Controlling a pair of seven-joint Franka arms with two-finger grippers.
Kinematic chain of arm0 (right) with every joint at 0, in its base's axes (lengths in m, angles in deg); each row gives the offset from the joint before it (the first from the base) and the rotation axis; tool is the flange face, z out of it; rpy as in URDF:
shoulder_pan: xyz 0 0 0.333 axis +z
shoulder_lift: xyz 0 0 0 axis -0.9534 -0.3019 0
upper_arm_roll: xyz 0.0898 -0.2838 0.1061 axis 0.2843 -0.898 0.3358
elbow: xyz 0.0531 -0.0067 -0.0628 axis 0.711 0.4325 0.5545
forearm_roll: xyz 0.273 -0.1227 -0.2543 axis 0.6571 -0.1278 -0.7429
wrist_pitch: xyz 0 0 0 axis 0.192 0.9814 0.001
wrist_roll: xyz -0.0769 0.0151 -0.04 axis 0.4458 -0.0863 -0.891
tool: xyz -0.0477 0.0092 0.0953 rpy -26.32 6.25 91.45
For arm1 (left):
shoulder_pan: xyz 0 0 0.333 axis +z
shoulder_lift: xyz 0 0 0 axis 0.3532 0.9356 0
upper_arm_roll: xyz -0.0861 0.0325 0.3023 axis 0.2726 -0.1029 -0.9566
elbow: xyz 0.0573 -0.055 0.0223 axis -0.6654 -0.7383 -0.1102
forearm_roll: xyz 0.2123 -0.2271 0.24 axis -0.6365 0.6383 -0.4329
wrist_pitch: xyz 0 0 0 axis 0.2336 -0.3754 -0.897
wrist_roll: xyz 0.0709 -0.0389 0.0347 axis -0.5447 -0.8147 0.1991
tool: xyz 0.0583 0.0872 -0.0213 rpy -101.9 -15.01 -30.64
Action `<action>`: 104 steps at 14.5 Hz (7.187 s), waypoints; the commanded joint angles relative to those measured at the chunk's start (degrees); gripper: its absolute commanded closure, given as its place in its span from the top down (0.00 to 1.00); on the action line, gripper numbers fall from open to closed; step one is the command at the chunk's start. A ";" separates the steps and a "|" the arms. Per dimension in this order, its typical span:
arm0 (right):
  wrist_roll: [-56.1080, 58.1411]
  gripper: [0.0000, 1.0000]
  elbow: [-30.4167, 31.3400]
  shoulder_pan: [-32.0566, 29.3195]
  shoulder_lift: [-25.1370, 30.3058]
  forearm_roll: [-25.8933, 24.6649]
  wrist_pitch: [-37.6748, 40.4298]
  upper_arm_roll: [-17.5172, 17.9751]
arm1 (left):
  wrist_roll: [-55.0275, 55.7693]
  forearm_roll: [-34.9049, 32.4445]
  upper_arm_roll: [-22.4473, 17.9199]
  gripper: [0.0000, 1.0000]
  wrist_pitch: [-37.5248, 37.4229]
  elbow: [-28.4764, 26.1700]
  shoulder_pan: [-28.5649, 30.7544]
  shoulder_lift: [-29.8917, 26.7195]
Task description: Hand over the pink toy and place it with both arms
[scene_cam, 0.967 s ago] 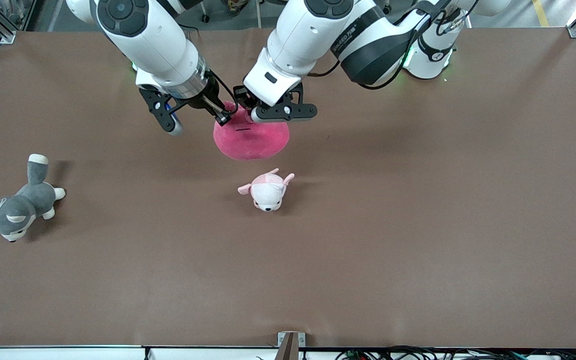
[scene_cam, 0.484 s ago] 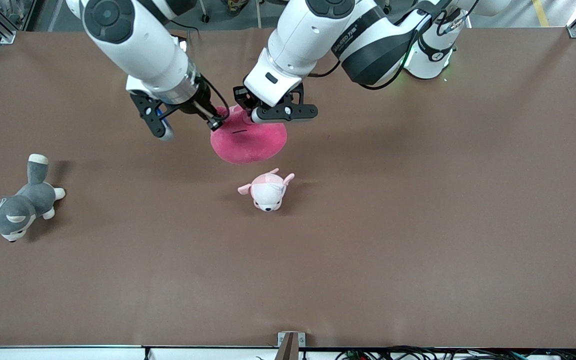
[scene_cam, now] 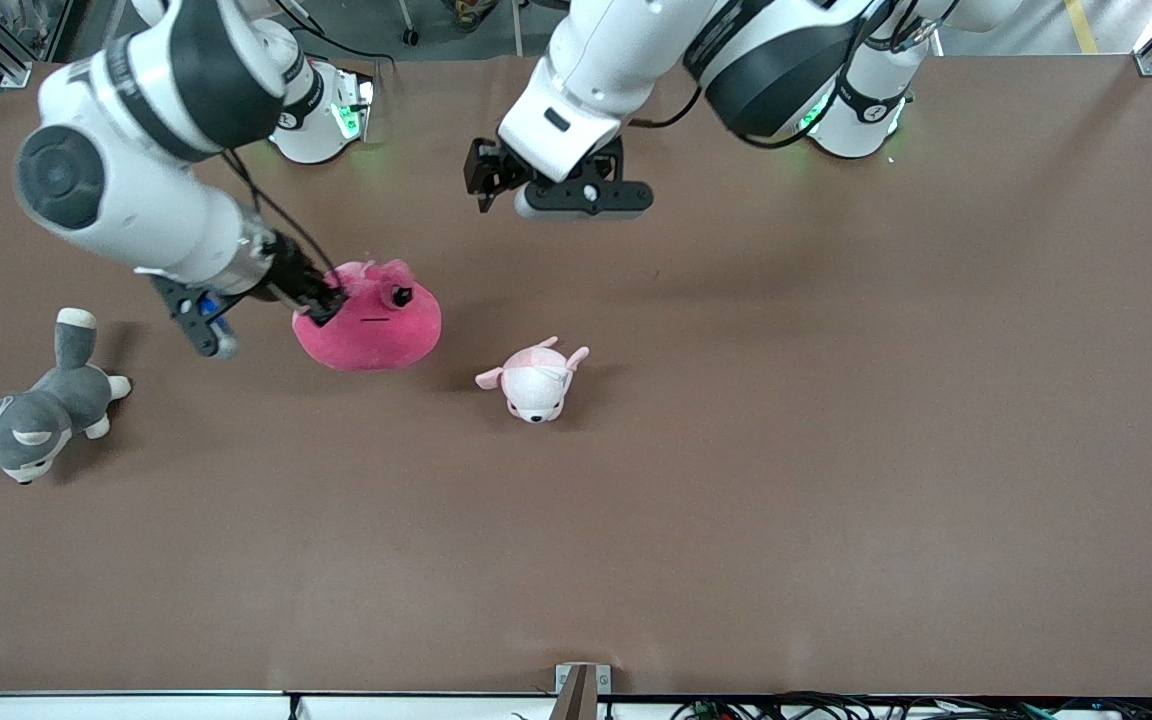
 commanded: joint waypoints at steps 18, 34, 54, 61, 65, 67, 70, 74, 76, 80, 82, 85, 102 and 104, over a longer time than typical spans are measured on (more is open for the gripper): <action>23.09 0.01 11.59 -23.35 -8.59 15.39 -12.51 0.98 | -67.11 -5.03 -0.37 1.00 -24.37 -17.82 48.86 -26.65; 60.50 1.00 -4.56 -22.92 -9.83 -6.73 -6.71 1.33 | -67.74 -7.68 -1.07 1.00 -20.07 -15.09 50.63 -21.90; 55.88 1.00 -19.87 -16.15 -7.45 -10.26 11.66 1.50 | -67.74 -9.61 -10.78 1.00 -17.42 -15.01 40.83 -20.84; 57.89 1.00 -19.08 -15.62 -4.12 -11.22 12.28 1.42 | -67.56 -9.61 -20.04 1.00 -17.51 -15.09 30.61 -20.93; 59.04 1.00 -15.84 -15.54 -1.66 -12.54 12.01 1.50 | -67.56 -9.61 -22.15 1.00 -17.51 -15.00 28.32 -20.93; 58.95 1.00 -13.21 -15.53 0.79 -12.98 11.93 1.50 | -67.56 -9.61 -23.30 1.00 -17.51 -15.09 27.26 -20.93; 59.13 1.00 -8.11 -15.53 6.59 -13.07 10.78 1.59 | -67.56 -9.61 -23.04 1.00 -17.51 -15.00 27.52 -21.11; 61.33 1.00 -2.30 -15.62 12.58 -13.16 11.13 1.50 | -67.56 -9.35 -23.04 1.00 -17.42 -15.00 27.70 -21.11; 60.89 1.00 -2.73 -15.62 13.64 -13.16 13.75 1.42 | -67.56 -9.26 -22.95 1.00 -17.42 -14.13 27.70 -21.11; 60.80 1.00 -5.79 -14.57 13.29 -12.90 17.73 2.12 | -67.47 -8.91 -22.78 1.00 -17.51 -14.04 27.34 -21.11; 60.63 1.00 -9.05 -14.92 13.03 -12.72 17.81 1.94 | -67.39 -9.61 -22.86 1.00 -17.51 -13.95 27.43 -21.11; 61.15 1.00 -10.46 -16.67 12.24 -12.37 17.64 1.16 | -67.12 -8.91 -22.87 1.00 -17.42 -13.95 27.78 -21.11; 64.67 1.00 -11.44 -16.59 11.88 -13.16 17.73 1.24 | -57.89 -8.91 -22.60 1.00 -17.42 -13.95 27.34 -21.11; 64.84 1.00 -11.26 -16.50 11.88 -13.16 17.73 1.24 | -57.89 -8.91 -22.60 1.00 -17.42 -13.95 27.34 -20.84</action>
